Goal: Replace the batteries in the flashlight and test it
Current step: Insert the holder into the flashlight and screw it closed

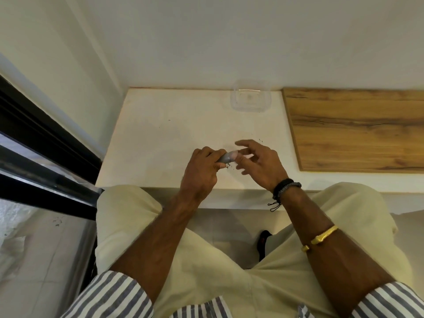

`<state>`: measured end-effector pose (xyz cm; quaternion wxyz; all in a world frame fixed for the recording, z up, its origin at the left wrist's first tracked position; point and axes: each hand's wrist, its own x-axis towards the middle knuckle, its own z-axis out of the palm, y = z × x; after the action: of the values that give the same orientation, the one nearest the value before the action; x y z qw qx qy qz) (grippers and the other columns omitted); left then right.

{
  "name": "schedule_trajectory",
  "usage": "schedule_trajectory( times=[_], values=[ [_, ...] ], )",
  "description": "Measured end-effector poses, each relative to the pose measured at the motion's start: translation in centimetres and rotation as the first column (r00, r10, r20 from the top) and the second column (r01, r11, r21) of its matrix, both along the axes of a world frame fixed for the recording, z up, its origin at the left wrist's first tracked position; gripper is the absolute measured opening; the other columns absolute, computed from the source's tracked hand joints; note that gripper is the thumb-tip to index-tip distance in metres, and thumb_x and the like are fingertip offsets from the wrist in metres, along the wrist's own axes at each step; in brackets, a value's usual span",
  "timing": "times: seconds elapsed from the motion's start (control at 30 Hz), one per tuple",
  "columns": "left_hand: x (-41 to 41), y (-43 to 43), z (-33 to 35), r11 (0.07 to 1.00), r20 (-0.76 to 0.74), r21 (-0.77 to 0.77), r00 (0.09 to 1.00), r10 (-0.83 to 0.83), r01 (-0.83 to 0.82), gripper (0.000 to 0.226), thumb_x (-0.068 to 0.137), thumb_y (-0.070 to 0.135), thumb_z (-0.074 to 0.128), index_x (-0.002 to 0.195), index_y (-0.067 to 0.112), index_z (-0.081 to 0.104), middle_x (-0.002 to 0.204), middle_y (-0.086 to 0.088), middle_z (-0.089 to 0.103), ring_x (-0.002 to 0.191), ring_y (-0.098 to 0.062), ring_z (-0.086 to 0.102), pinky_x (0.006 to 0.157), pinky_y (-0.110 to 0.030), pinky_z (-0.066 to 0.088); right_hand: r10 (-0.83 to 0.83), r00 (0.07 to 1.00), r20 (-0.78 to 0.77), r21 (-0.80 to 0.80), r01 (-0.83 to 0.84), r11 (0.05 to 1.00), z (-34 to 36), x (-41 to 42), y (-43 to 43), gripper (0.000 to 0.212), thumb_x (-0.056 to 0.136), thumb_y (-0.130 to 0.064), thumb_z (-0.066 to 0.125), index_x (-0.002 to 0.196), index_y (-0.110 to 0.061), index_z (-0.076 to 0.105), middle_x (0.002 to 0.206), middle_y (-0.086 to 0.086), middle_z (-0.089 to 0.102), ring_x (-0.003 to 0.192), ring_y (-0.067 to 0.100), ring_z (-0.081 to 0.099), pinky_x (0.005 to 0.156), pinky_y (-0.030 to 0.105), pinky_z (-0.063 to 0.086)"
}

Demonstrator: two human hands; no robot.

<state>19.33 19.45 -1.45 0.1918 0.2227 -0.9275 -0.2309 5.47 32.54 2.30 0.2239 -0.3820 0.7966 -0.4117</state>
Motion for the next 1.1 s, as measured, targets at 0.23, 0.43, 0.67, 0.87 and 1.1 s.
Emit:
schedule_trajectory(
  times=[0.23,0.43,0.67,0.87,1.1],
  values=[
    [0.0,0.1,-0.1,1.0,0.016,-0.03,1.0,-0.009,0.01,0.032,0.09,0.004,0.065,0.121,0.012,0.064,0.103,-0.01,0.066,0.09,-0.025,0.052,0.075,-0.028,0.038,0.054,0.996,-0.068,-0.065,-0.058,0.996,0.2,0.0,0.4,0.026,0.094,-0.018,0.071,0.119,-0.018,0.072,0.103,-0.002,0.074,0.075,0.011,0.074,0.071,0.032,0.065],
    [0.1,0.2,0.0,0.999,0.02,-0.033,0.999,-0.025,0.025,0.032,0.092,0.007,0.063,0.123,0.014,0.063,0.106,-0.009,0.065,0.095,-0.024,0.05,0.079,-0.028,0.04,0.024,0.973,-0.231,0.089,-0.004,0.996,0.0,0.5,0.0,0.037,0.103,-0.043,0.051,0.096,-0.013,0.071,0.071,0.0,0.07,0.064,0.019,0.068,0.079,0.043,0.058],
    [-0.1,0.4,0.0,0.999,0.042,-0.033,0.998,-0.04,0.042,0.033,0.093,0.008,0.063,0.125,0.014,0.063,0.107,-0.01,0.065,0.095,-0.025,0.051,0.078,-0.031,0.042,-0.057,0.989,-0.135,0.166,0.079,0.983,-0.3,0.5,0.0,0.063,0.097,-0.068,0.036,0.087,-0.016,0.071,0.074,0.0,0.073,0.069,0.019,0.072,0.082,0.045,0.06],
    [0.0,0.0,0.1,0.999,0.046,-0.042,0.999,0.007,-0.005,0.036,0.088,0.003,0.067,0.123,0.013,0.064,0.104,-0.011,0.065,0.092,-0.028,0.052,0.077,-0.035,0.047,0.068,0.994,-0.081,-0.009,-0.069,0.998,0.1,-0.2,0.5,0.032,0.089,-0.02,0.076,0.119,-0.025,0.068,0.108,-0.009,0.071,0.075,0.012,0.074,0.074,0.034,0.064],
    [0.1,0.0,0.0,0.999,0.044,-0.051,0.999,0.004,-0.001,0.037,0.087,0.004,0.069,0.122,0.014,0.064,0.106,-0.01,0.066,0.095,-0.026,0.052,0.079,-0.027,0.038,0.016,0.991,-0.13,0.026,-0.012,1.0,0.2,0.3,0.1,0.024,0.098,-0.036,0.062,0.105,-0.015,0.072,0.078,-0.001,0.072,0.066,0.015,0.07,0.069,0.033,0.059]
  ],
)
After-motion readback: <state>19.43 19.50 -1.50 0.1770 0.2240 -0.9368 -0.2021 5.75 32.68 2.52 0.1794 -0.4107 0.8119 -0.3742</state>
